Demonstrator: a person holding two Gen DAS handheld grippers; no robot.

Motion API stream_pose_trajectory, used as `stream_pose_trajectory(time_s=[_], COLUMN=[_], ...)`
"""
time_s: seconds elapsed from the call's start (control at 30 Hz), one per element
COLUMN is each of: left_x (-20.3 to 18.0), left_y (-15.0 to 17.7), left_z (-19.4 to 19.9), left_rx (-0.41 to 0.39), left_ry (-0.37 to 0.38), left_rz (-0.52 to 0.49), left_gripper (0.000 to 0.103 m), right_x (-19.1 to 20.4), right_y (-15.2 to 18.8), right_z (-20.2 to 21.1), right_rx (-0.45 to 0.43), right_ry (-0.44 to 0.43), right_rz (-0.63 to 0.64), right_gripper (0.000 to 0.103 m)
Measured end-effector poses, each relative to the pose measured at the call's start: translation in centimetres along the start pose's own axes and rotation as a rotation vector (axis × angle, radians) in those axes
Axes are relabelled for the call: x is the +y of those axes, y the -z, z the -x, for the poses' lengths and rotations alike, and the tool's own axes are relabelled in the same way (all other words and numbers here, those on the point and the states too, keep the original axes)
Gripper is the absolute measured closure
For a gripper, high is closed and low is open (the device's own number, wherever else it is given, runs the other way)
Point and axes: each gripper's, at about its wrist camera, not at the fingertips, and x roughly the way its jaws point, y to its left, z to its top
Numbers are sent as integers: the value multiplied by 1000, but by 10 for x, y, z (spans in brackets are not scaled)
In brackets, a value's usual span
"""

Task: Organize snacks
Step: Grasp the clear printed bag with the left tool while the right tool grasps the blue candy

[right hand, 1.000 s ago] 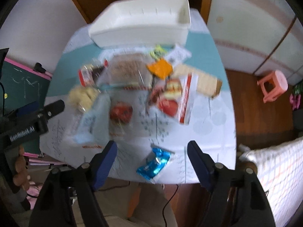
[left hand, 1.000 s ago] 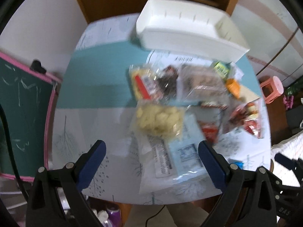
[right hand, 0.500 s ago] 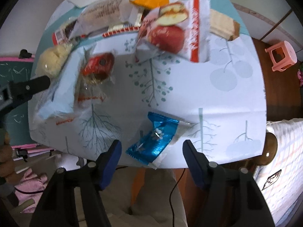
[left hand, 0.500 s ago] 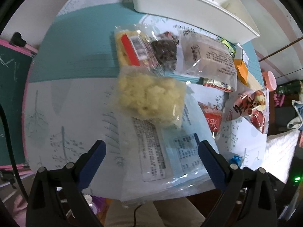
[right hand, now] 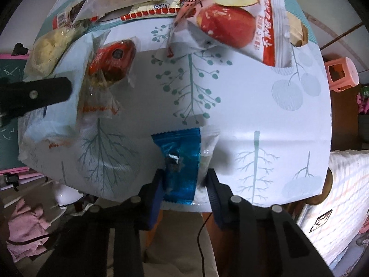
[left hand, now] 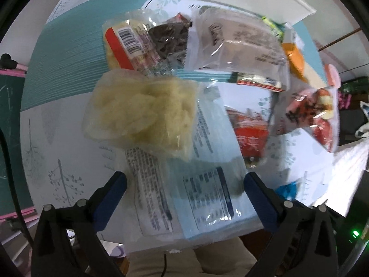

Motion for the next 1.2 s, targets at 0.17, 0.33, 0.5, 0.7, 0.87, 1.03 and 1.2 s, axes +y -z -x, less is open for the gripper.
stream_pose_trajectory(time_s=[0.17, 0.33, 0.5, 0.7, 0.87, 1.03, 1.2], left_x=[-6, -7, 12, 16, 23, 32, 44], left_y=[-8, -12, -13, -12, -8, -10, -17], left_z=[-17, -21, -7, 7, 31, 78, 140], left_rx=[38, 58, 28, -12, -31, -120, -240], left_ry=[-39, -26, 10, -2, 12, -4, 39], left_rz=[-6, -10, -14, -63, -45, -56, -41], left_gripper=[0, 3, 25, 44, 51, 51, 51], right_x=[-9, -15, -21, -39, -52, -61, -78], right_y=[-13, -7, -19, -36, -47, -54, -69], right_z=[8, 24, 36, 74, 112, 145, 173], right_rx=[-11, -40, -70, -151, -254, -349, -409], right_ry=[-19, -45, -90, -165, -229, -278, -324], right_rz=[-4, 12, 14, 12, 39, 54, 64], right_gripper=[68, 79, 80, 81, 81, 81, 81])
